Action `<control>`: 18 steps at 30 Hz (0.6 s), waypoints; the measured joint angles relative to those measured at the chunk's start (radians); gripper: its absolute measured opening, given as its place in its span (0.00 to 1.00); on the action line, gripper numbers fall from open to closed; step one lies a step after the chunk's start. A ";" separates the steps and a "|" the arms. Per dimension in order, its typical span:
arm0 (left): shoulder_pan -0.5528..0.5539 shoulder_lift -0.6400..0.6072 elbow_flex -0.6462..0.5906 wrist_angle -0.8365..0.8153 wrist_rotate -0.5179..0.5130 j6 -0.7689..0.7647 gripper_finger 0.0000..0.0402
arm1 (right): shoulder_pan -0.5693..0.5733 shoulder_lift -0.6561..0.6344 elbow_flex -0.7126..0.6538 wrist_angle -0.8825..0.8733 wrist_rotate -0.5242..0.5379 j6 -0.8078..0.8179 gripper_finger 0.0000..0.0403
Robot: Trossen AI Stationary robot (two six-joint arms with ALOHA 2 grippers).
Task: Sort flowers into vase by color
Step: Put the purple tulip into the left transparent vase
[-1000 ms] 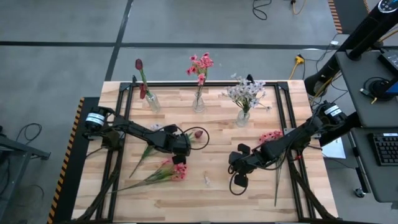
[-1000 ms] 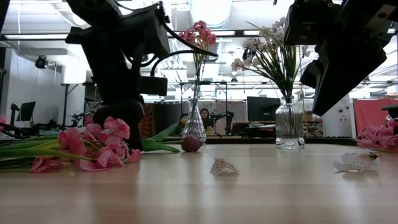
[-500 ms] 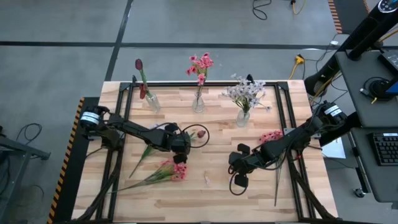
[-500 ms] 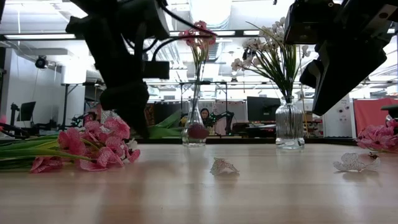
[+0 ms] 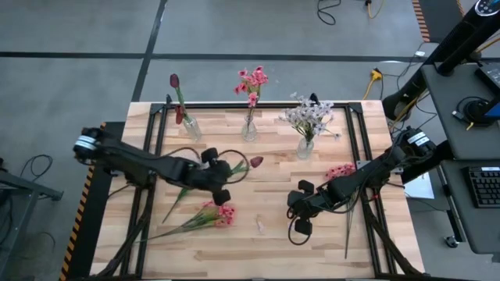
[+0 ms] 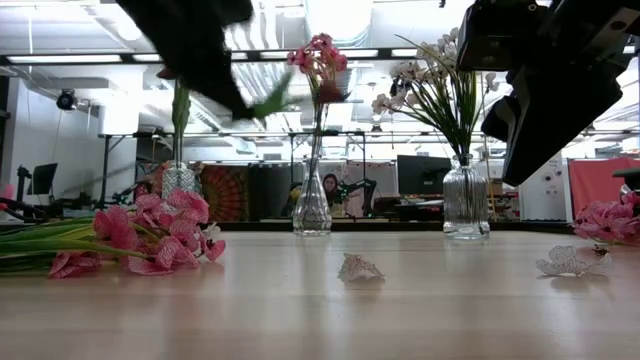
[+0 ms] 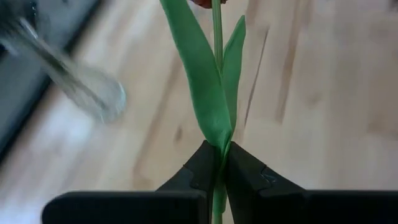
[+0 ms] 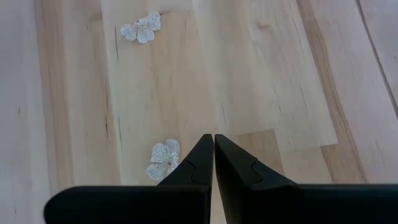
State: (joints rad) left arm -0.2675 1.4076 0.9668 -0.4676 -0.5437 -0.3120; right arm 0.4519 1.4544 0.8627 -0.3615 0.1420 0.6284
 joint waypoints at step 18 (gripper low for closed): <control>-0.078 -0.346 -0.115 0.744 -0.157 0.654 0.03 | 0.000 0.000 0.000 0.007 0.042 -0.038 0.02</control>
State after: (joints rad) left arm -0.3450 1.0613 0.8518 0.2768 -0.7008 0.3416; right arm 0.4519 1.4544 0.8627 -0.3545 0.1839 0.5906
